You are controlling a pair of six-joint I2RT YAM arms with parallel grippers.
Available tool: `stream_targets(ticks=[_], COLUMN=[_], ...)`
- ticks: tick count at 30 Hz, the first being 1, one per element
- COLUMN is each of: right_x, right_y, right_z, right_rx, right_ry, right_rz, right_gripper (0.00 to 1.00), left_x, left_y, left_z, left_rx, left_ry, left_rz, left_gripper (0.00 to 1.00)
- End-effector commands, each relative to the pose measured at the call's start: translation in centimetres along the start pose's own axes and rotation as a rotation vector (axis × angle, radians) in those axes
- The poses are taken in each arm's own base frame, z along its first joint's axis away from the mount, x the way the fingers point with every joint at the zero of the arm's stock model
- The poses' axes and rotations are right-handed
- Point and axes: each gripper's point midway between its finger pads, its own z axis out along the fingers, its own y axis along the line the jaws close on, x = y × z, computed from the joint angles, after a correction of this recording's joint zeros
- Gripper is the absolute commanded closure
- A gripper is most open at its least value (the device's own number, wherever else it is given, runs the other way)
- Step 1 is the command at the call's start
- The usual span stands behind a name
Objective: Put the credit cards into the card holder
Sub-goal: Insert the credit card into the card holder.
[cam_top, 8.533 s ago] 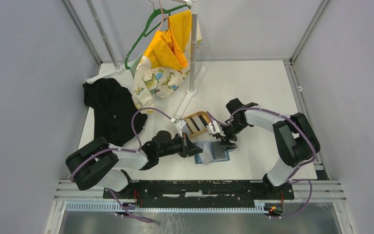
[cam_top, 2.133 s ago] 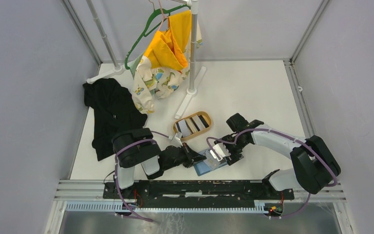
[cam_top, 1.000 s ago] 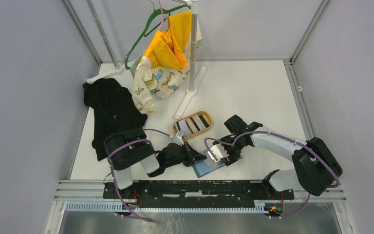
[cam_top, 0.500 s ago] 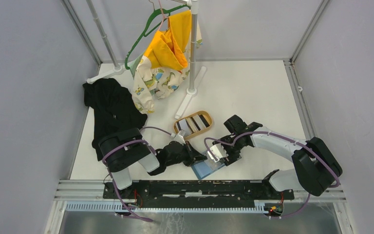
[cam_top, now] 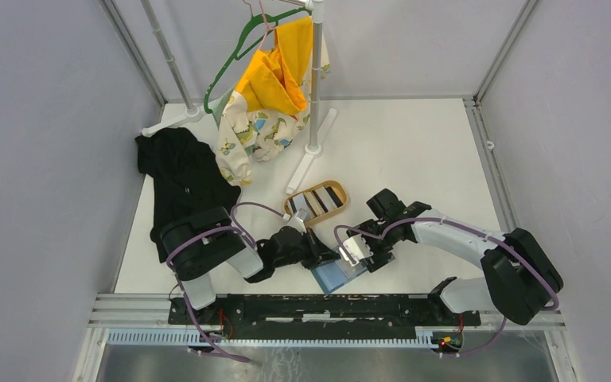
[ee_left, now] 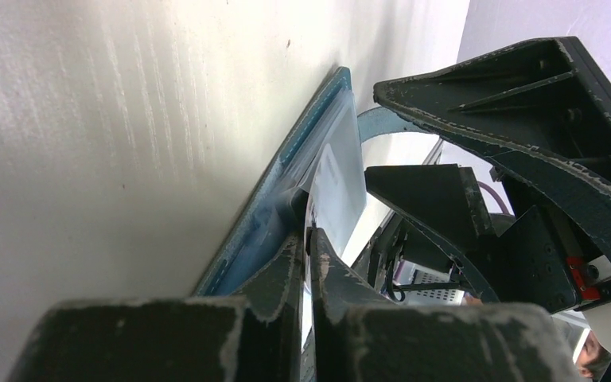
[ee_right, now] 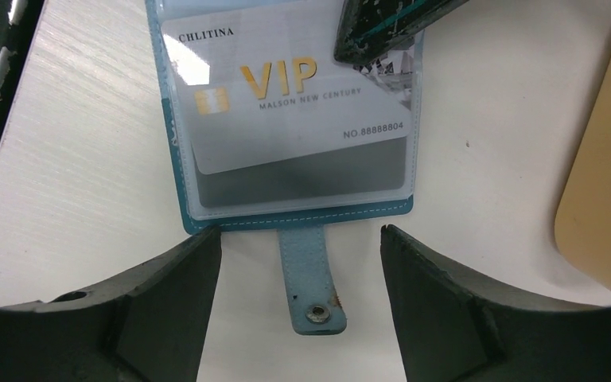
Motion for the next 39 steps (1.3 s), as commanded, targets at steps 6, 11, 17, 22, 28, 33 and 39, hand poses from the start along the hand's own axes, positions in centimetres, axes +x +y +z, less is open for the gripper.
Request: stream_targets(ticks=[6,11,17,22,28,33,39], right_x=[-2.6,-5.1,-9.3,-12.1,-12.1,-10.6,-9.8], right_y=[-2.0,-1.4,0.2,1.8,0.6,-0.1,-0.9], right_z=[-1.5,-2.2,-2.2,-0.1,2.1,3.3,3.8], right_rx=[0.098,0.093,0.043,-0.026,0.069,0.1,0.143], right_ry=[-0.089,-0.205,-0.389,-0.402,-0.272,-0.135,-0.056], right_rz=[-0.118,-0.181,-0.248,-0.339,-0.364,-0.382,-0.373], right_gripper=[0.23,0.25,0.41,0.75,0.98,0.99,0.99], left_x=[0.9,0.9,0.9,0.9,0.9,1.0,1.0], left_y=[1.9,1.8,1.7,1.7,1.6,1.6,1.7], left_z=[0.0,0.1,0.1,0.3,0.3,0.4,0.5], left_rx=[-0.056,-0.053,-0.052,-0.053,-0.053,-0.055,-0.058], left_ry=[0.048,0.048,0.052,0.054,0.057,0.061,0.066], left_rz=[0.051,0.054,0.056,0.058,0.058,0.06,0.063], left_gripper=[0.76,0.73,0.73,0.72,0.72,0.72,0.71])
